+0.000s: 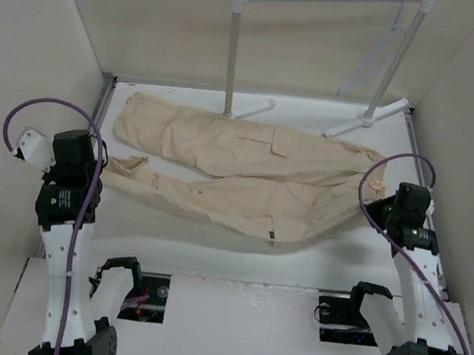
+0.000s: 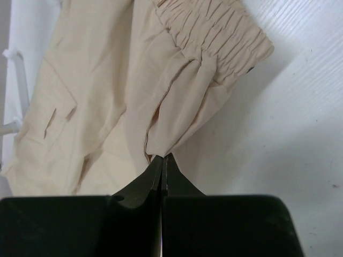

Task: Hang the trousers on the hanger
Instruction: Flatten out the trousers at the center of the board.

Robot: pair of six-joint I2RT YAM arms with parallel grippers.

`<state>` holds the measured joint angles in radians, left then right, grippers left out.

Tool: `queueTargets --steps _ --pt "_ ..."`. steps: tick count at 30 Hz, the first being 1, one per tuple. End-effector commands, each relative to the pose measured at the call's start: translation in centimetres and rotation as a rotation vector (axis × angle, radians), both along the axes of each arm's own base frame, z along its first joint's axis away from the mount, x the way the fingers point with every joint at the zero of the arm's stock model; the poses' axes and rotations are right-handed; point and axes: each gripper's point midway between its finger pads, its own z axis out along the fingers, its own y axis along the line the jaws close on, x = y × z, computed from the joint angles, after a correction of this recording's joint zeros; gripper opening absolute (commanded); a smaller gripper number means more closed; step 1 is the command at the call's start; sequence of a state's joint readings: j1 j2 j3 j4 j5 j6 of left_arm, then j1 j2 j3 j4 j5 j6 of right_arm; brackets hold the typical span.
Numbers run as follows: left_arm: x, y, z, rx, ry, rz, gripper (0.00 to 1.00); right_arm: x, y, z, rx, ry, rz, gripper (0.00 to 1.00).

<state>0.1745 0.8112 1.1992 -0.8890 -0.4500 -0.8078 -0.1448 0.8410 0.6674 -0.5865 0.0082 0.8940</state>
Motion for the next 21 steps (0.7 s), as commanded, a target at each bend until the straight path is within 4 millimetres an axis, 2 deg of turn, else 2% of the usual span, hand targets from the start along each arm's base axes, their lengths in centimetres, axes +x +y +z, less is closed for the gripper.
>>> queueTargets --steps 1,3,6,7,9,12,14,17,19,21 --pt "-4.5 -0.1 -1.7 0.03 0.084 0.014 0.01 -2.6 0.2 0.4 0.008 -0.007 -0.011 0.01" --pt "-7.8 -0.7 -4.4 0.008 0.2 0.016 0.01 -4.2 -0.3 -0.4 -0.016 0.055 -0.016 0.01" --pt "-12.4 -1.3 -8.3 -0.031 0.397 0.03 0.05 -4.9 0.0 -1.2 -0.015 0.079 -0.016 0.04" --pt "-13.5 -1.2 -8.7 -0.033 0.437 0.049 0.09 -4.9 -0.1 -1.2 -0.017 0.078 -0.018 0.06" --pt "-14.5 0.2 -7.7 0.037 0.454 0.117 0.25 -4.7 -0.4 -0.7 -0.036 0.077 -0.024 0.17" --pt "-14.1 1.9 -4.7 0.125 0.421 0.173 0.56 -4.0 -0.3 0.3 -0.093 0.064 0.016 0.44" --pt "-13.1 2.4 -2.5 0.162 0.383 0.173 0.61 -3.7 0.0 1.2 -0.123 0.044 0.044 0.56" --pt "-11.5 2.4 -0.7 0.179 0.289 0.145 0.61 -3.1 0.4 2.8 -0.152 -0.001 0.074 0.63" --pt "-10.0 1.2 -2.4 0.136 0.318 0.054 0.61 -2.7 1.0 3.6 -0.164 -0.03 0.112 0.62" --pt "-8.4 -1.2 -6.4 0.037 0.406 -0.081 0.6 -2.2 2.2 4.2 -0.169 -0.072 0.168 0.54"
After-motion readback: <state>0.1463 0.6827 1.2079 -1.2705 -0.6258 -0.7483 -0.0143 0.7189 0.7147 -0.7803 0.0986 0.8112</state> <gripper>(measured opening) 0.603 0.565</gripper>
